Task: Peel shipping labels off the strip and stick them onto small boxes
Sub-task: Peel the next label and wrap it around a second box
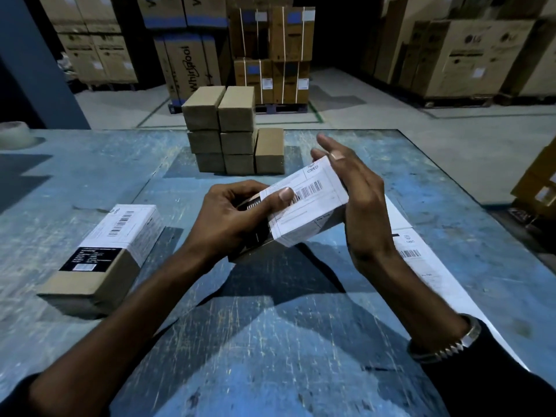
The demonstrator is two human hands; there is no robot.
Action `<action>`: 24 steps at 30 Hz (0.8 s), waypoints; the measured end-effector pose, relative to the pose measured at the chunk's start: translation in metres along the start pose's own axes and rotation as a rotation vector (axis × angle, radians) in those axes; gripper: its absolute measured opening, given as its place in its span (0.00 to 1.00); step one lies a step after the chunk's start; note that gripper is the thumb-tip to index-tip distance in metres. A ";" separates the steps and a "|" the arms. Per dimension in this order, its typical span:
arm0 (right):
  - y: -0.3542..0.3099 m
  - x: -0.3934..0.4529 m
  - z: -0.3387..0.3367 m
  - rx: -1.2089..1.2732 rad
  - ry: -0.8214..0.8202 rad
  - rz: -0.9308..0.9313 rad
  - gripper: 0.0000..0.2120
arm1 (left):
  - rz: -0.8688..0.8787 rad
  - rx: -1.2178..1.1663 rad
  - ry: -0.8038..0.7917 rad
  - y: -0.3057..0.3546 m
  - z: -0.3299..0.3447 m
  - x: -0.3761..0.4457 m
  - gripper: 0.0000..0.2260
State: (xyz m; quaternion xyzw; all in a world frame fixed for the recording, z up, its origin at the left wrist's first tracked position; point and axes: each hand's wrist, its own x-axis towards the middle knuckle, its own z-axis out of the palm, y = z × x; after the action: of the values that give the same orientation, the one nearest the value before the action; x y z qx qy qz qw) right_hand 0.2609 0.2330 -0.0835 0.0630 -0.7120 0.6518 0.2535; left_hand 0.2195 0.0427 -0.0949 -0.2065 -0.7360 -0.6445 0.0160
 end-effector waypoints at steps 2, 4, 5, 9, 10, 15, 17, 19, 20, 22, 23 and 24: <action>-0.001 0.002 0.001 -0.015 0.002 0.080 0.22 | 0.046 0.026 0.037 -0.002 0.002 0.000 0.15; 0.000 0.001 0.001 -0.027 -0.024 0.162 0.23 | 0.085 0.078 0.065 -0.005 0.002 0.001 0.13; 0.000 0.001 0.001 -0.012 -0.045 0.199 0.19 | 0.095 0.105 0.079 -0.006 0.001 0.001 0.13; -0.007 0.003 -0.001 0.056 -0.060 0.267 0.10 | 0.079 0.107 0.083 -0.010 0.001 0.001 0.14; -0.008 0.004 0.000 0.076 -0.059 0.294 0.12 | 0.076 0.108 0.083 -0.010 0.001 0.001 0.14; -0.003 0.006 -0.001 0.116 -0.072 0.375 0.18 | 0.063 0.151 0.100 -0.013 -0.004 0.005 0.14; -0.001 0.009 -0.003 0.126 -0.083 0.422 0.18 | 0.052 0.158 0.095 -0.014 -0.004 0.004 0.13; 0.002 0.011 -0.006 0.150 -0.091 0.489 0.17 | 0.031 0.179 0.111 -0.014 -0.003 0.005 0.14; 0.004 0.011 -0.007 0.164 -0.088 0.530 0.16 | 0.009 0.201 0.120 -0.014 -0.002 0.004 0.16; 0.013 0.013 -0.007 0.187 -0.068 0.617 0.16 | -0.041 0.245 0.120 -0.013 -0.001 0.004 0.18; 0.018 0.014 -0.007 0.188 -0.060 0.658 0.16 | -0.056 0.261 0.113 -0.013 -0.001 0.004 0.19; 0.022 0.015 -0.008 0.184 -0.058 0.699 0.15 | -0.061 0.277 0.097 -0.013 -0.002 0.004 0.20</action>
State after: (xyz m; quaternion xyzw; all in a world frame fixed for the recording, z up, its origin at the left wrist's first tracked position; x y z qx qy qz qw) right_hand 0.2408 0.2470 -0.0965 -0.1432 -0.6359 0.7583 -0.0116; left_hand 0.2107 0.0406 -0.1060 -0.1485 -0.8223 -0.5461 0.0600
